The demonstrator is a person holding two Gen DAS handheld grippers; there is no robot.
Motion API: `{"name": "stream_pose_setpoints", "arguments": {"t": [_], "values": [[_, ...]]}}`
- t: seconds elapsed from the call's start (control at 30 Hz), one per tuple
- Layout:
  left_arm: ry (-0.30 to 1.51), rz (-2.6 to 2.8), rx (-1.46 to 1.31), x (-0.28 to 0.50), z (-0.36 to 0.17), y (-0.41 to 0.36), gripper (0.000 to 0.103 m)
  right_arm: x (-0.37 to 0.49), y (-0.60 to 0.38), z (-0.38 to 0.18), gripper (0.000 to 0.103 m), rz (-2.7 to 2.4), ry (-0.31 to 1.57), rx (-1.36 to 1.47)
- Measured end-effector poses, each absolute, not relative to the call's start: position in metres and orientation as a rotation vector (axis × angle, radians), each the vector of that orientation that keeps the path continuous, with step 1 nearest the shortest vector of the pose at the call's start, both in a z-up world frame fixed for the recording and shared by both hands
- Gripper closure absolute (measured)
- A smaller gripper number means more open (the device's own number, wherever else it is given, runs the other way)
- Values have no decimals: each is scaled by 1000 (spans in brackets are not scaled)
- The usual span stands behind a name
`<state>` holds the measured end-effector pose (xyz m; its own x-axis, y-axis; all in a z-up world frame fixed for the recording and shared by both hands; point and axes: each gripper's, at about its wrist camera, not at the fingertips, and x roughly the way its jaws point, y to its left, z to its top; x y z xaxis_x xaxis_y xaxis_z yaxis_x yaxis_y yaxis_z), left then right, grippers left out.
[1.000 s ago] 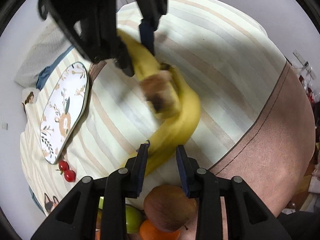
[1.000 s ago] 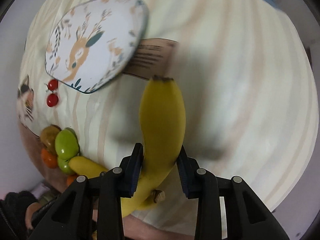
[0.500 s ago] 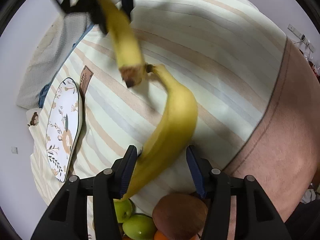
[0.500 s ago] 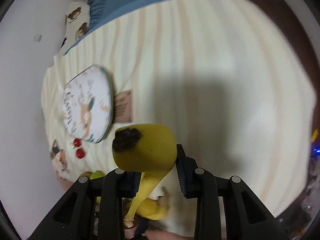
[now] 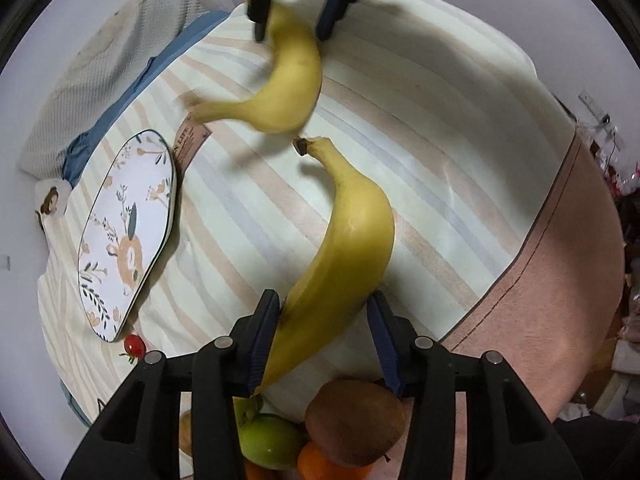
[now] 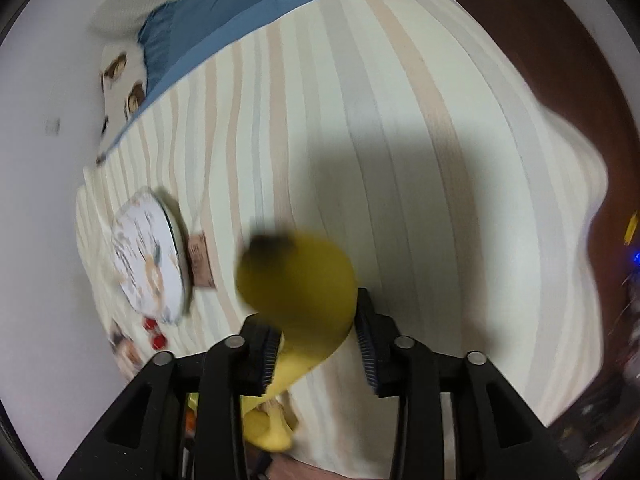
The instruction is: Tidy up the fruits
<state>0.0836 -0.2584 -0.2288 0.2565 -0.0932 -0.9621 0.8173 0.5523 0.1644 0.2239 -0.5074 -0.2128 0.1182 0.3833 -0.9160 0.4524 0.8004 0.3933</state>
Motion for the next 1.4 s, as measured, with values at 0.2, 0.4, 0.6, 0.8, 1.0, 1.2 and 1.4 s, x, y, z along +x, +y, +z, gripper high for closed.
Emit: {"name": "stream_pose_setpoints", "arguments": {"t": [0.2, 0.4, 0.6, 0.8, 1.0, 1.2, 1.4], "values": [[1208, -684, 639, 101, -212, -252, 62, 204, -511, -197, 32, -49, 1435, 755], [1344, -620, 399, 136, -206, -233, 70, 203, -497, -216, 32, -31, 1442, 816], [1495, -563, 170, 176, -230, -201, 79, 225, -455, -235, 64, -144, 1454, 636], [1608, -586, 15, 204, -259, -192, 70, 223, -442, -225, 66, -137, 1438, 541], [1533, -602, 204, 190, -263, -219, 64, 219, -436, -213, 68, -126, 1431, 518], [1448, -549, 313, 176, -248, -231, 71, 207, -447, -203, 68, -101, 1430, 525], [1400, -521, 202, 185, -202, -213, 71, 196, -452, -182, 69, -35, 1406, 529]]}}
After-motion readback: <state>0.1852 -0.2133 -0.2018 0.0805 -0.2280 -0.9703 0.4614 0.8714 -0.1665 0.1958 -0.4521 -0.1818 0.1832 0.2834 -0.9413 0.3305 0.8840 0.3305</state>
